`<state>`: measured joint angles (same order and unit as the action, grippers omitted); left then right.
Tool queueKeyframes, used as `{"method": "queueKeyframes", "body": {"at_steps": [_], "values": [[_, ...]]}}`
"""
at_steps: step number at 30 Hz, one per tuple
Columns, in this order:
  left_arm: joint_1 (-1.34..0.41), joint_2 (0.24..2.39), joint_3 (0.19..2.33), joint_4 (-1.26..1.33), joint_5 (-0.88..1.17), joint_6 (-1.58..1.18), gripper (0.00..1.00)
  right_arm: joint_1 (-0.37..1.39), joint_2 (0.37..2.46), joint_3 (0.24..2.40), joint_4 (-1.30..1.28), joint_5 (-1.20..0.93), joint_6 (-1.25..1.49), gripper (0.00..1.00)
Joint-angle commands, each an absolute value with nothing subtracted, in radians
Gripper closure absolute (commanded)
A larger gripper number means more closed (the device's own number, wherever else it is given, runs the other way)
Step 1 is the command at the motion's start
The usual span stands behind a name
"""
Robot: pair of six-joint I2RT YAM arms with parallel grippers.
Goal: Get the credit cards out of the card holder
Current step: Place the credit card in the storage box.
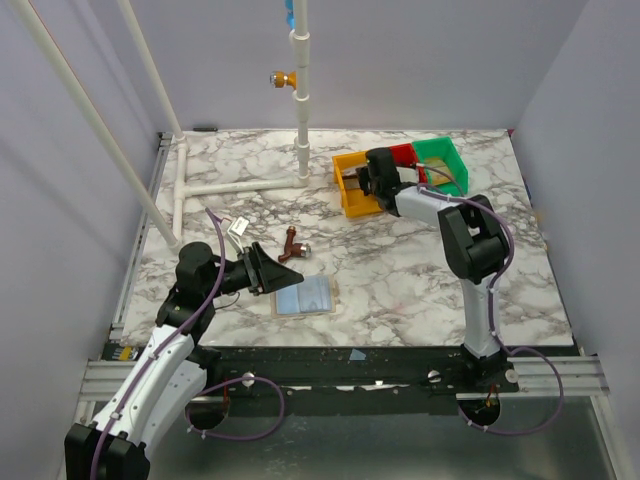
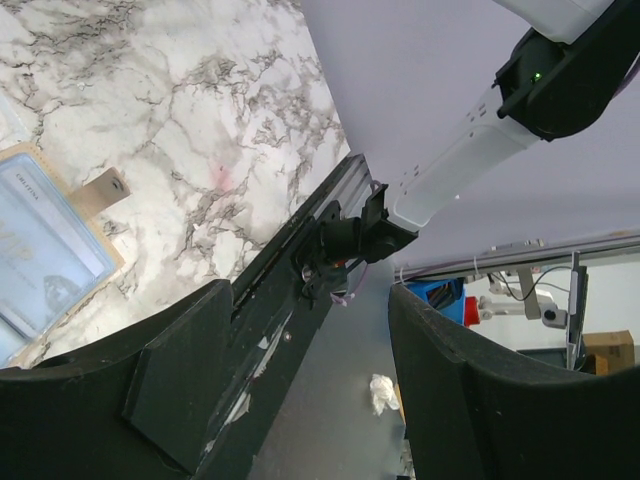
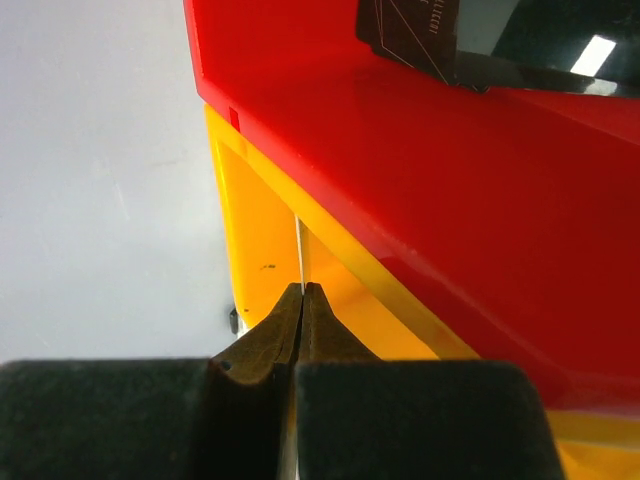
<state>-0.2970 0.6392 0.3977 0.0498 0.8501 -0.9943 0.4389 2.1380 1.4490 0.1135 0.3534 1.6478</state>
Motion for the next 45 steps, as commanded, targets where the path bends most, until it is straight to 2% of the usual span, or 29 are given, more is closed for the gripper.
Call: {"method": "queueKeyframes", "body": {"at_steps": [1,7,11,15,19,35,40,43,45], "values": [[-0.301,0.624,0.429,0.037,0.88,-0.979,0.35,0.437,2.195,1.507,0.042,0.379,1.637,0.99],[-0.301,0.611,0.424,0.03,0.878,-0.98,0.35,0.436,2.216,1.52,0.026,0.373,1.631,0.99],[-0.301,0.607,0.421,0.031,0.876,-0.982,0.35,0.437,2.229,1.536,0.024,0.346,1.608,0.82],[-0.301,0.606,0.421,0.032,0.877,-0.983,0.35,0.436,2.231,1.542,0.003,0.332,1.598,0.59],[-0.301,0.61,0.421,0.034,0.877,-0.983,0.35,0.436,2.224,1.536,0.004,0.327,1.592,0.46],[-0.301,0.6,0.415,0.032,0.874,-0.987,0.35,0.437,2.179,1.517,0.005,0.32,1.567,0.34],[-0.301,0.602,0.416,0.031,0.874,-0.985,0.35,0.437,2.157,1.512,0.006,0.308,1.552,0.19],[-0.301,0.602,0.417,0.031,0.873,-0.985,0.35,0.437,2.135,1.505,0.009,0.299,1.535,0.0],[-0.301,0.601,0.414,0.031,0.871,-0.985,0.35,0.436,2.122,1.497,0.009,0.293,1.524,0.0]]}}
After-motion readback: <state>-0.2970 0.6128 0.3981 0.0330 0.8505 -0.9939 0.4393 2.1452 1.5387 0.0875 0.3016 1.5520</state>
